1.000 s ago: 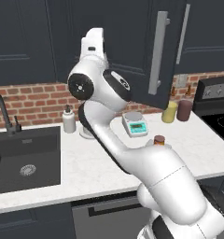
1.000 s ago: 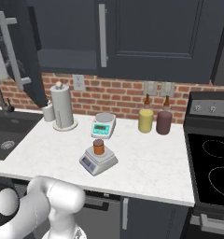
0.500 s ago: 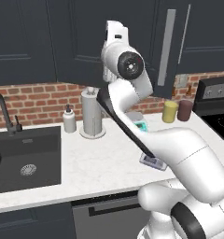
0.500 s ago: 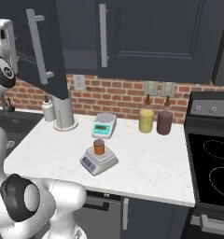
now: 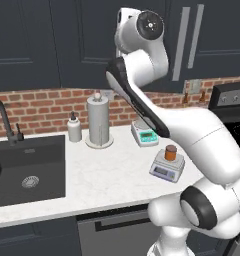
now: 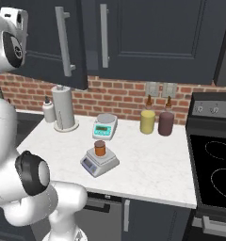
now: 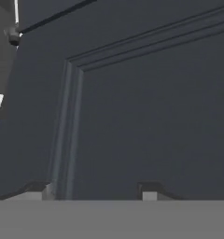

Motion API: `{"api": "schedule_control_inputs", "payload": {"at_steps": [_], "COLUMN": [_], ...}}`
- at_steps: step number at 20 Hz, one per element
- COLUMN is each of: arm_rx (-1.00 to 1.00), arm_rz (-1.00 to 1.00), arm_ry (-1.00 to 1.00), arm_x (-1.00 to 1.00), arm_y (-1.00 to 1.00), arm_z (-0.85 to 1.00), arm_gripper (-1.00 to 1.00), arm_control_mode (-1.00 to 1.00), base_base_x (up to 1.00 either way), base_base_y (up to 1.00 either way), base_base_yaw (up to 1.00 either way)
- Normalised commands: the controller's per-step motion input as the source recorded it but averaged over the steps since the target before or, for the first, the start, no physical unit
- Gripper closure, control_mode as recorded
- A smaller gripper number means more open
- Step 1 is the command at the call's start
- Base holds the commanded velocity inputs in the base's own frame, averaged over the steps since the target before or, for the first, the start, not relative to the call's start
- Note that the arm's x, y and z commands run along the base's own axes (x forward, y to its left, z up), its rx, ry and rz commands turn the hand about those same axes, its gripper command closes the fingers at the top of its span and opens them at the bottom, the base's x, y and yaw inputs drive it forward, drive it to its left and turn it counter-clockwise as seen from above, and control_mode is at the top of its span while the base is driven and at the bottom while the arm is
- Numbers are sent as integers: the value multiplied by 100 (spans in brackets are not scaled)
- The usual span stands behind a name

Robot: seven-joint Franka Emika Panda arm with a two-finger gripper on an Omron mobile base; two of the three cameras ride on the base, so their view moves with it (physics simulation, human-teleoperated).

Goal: Pick the jam and place it on the digital scale for weighing, and close the cabinet.

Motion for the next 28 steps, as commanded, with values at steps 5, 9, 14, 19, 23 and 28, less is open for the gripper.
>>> {"api": "schedule_control_inputs", "payload": {"at_steps": [5, 9, 14, 19, 23, 28], "arm_rx": [0, 4, 23, 17, 2, 0], "arm_rz": [1, 4, 3, 1, 2, 3], "arm_ry": [14, -15, -28, -4, 40, 40], "arm_x": [55, 30, 32, 89, 100, 100], "arm_y": [-6, -7, -8, 0, 0, 0], "arm_z": [-7, -77, -100, -70, -32, -25], "arm_gripper": [-100, -100, -100, -100, -100, -100], "arm_control_mode": [-100, -100, -100, -100, -100, -100], "base_base_x": [0, 0, 0, 0, 0, 0], "base_base_y": [0, 0, 0, 0, 0, 0], "base_base_yaw": [0, 0, 0, 0, 0, 0]}}
